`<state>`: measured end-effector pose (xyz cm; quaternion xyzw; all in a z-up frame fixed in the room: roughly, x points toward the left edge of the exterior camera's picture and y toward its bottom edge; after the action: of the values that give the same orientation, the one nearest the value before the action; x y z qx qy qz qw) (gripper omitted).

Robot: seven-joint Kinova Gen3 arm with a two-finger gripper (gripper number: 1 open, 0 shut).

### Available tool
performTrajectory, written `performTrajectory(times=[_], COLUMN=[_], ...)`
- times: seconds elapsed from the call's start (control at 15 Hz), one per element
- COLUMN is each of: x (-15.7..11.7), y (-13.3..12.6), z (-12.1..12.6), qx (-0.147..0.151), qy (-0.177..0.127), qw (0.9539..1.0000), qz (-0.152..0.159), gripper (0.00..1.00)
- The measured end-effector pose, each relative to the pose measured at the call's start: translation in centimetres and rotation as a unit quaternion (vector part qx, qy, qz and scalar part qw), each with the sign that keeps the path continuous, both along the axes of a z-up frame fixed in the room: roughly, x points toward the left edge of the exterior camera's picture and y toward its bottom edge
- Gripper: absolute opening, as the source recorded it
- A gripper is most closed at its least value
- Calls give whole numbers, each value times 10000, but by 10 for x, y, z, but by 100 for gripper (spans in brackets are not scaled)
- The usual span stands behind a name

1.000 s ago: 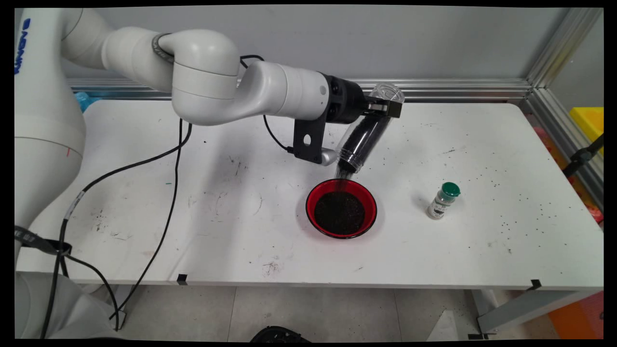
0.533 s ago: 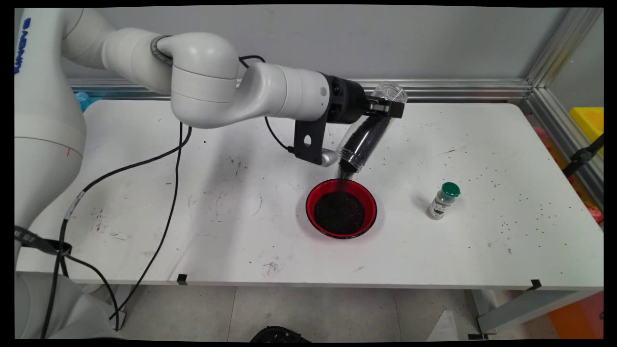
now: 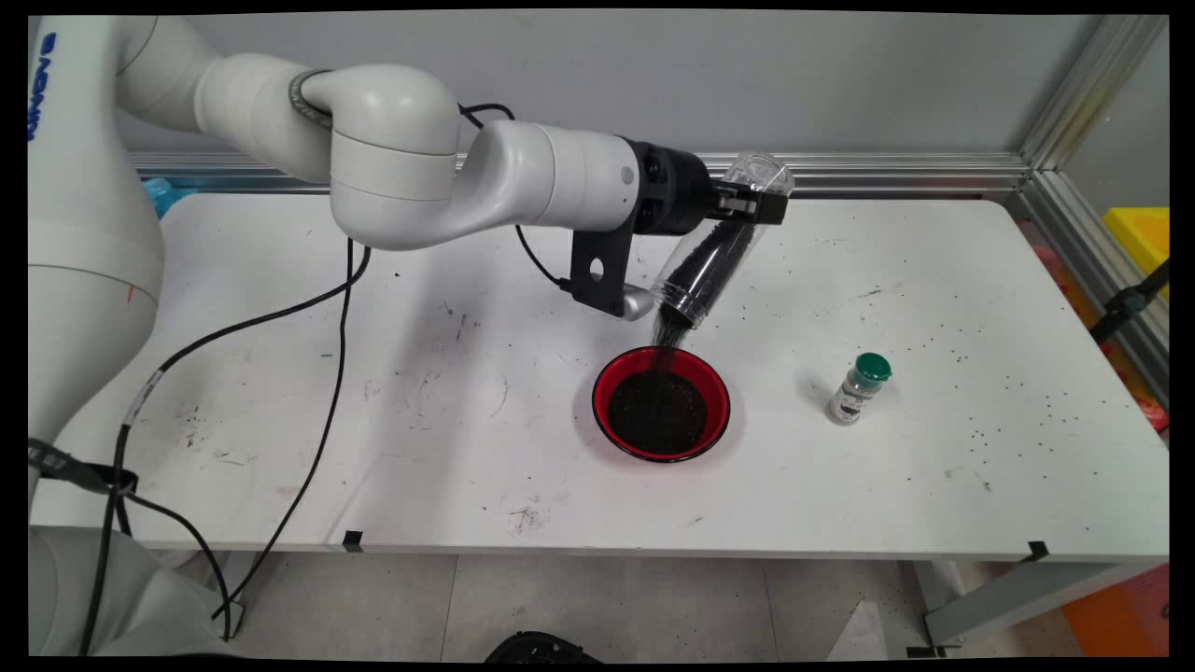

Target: Pour the black seasoning powder in the red bowl

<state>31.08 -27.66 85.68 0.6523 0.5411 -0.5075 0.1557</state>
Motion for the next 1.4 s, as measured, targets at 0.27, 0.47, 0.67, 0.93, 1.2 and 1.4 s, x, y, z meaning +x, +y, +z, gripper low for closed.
performTrajectory(times=[0.27,0.47,0.67,0.93,1.2,1.4], x=[0,0,0,-1,-1,-1], y=[0,1,1,1,1,1], z=[0,1,1,1,2,2], qx=[-66,-118,-150,-193,-221,-233], qy=[-39,-59,-69,-75,-72,-63], qw=[10000,9999,9998,9997,9996,9996], qz=[-47,-82,-103,-124,-141,-149], gripper=[0,0,0,0,0,0])
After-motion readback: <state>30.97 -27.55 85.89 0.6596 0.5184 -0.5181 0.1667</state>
